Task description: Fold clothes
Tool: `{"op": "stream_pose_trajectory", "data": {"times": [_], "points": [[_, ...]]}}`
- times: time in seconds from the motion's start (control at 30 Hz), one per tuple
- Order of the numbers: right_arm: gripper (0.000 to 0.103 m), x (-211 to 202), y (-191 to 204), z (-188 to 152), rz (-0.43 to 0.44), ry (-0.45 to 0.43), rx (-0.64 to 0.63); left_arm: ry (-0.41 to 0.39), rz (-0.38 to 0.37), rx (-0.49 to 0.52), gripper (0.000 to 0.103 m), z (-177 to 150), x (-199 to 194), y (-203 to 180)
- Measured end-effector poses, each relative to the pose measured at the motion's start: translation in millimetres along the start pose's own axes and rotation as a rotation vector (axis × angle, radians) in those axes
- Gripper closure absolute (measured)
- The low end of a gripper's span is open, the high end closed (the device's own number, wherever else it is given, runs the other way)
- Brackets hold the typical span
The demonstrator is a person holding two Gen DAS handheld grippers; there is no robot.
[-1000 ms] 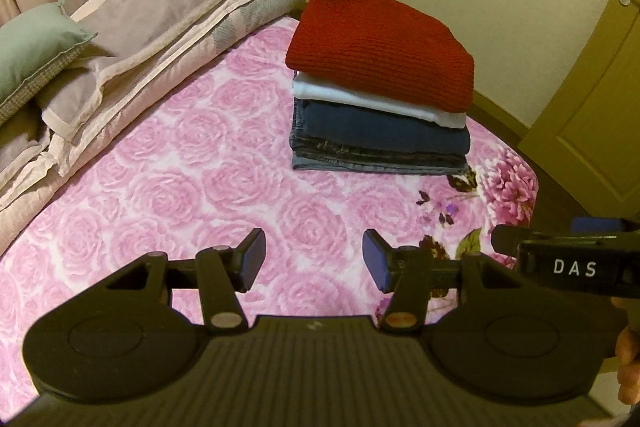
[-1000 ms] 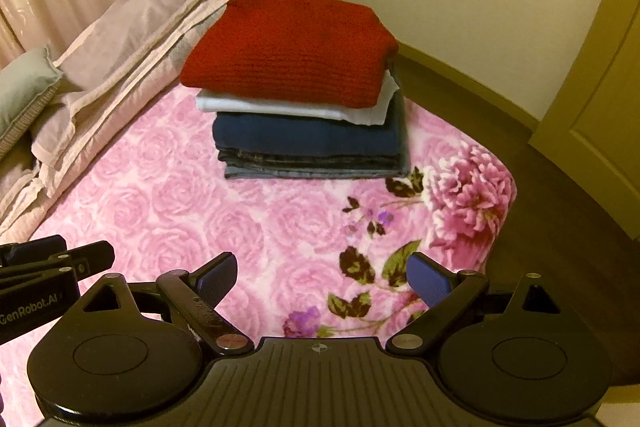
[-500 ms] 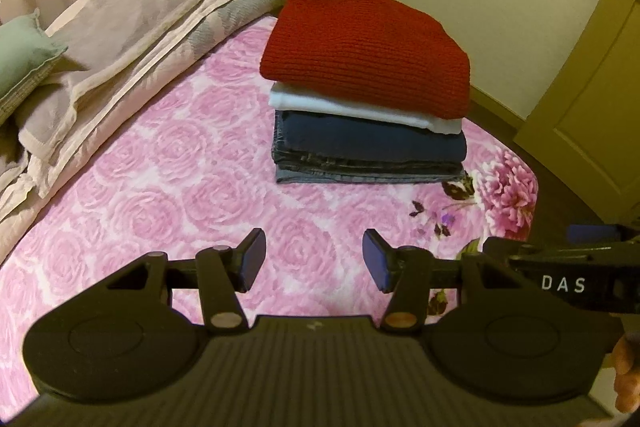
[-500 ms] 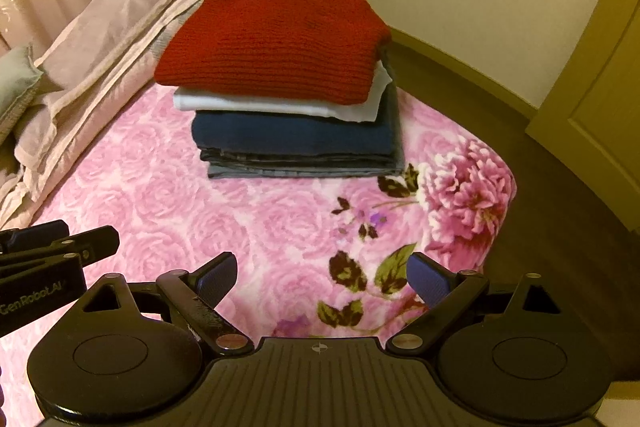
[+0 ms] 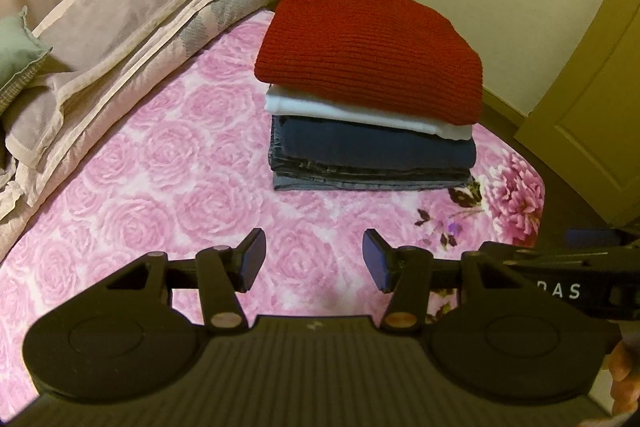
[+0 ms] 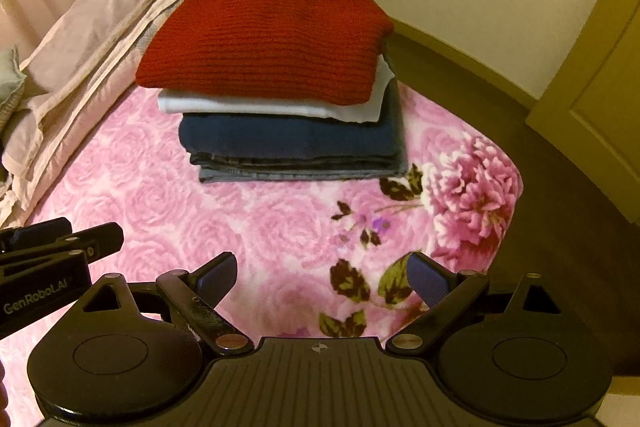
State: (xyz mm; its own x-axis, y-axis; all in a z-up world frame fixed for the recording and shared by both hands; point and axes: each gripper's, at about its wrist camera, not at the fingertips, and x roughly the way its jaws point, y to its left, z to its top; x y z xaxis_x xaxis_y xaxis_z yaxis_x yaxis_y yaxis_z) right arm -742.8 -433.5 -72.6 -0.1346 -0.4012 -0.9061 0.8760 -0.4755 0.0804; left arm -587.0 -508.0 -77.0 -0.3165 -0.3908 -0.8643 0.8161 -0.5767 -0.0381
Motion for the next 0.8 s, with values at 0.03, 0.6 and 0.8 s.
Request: {"op": "stream_pose_trajectory", "data": {"times": [0.03,0.6,0.8], "points": [[0.009,1,1,1,0.0,0.0,-0.001,0.001,0.001,-0.003,0.053,1,1,1],[0.009,-20,-8,-12,-0.034,-0.043,0.032,-0.037,-0.01,0.013,0.053,-4,-8,-10],[0.009,-36,-20,-22,-0.048,-0.069,0.068,-0.073,-0.035,0.048,0.053,-4,-19,-27]]}}
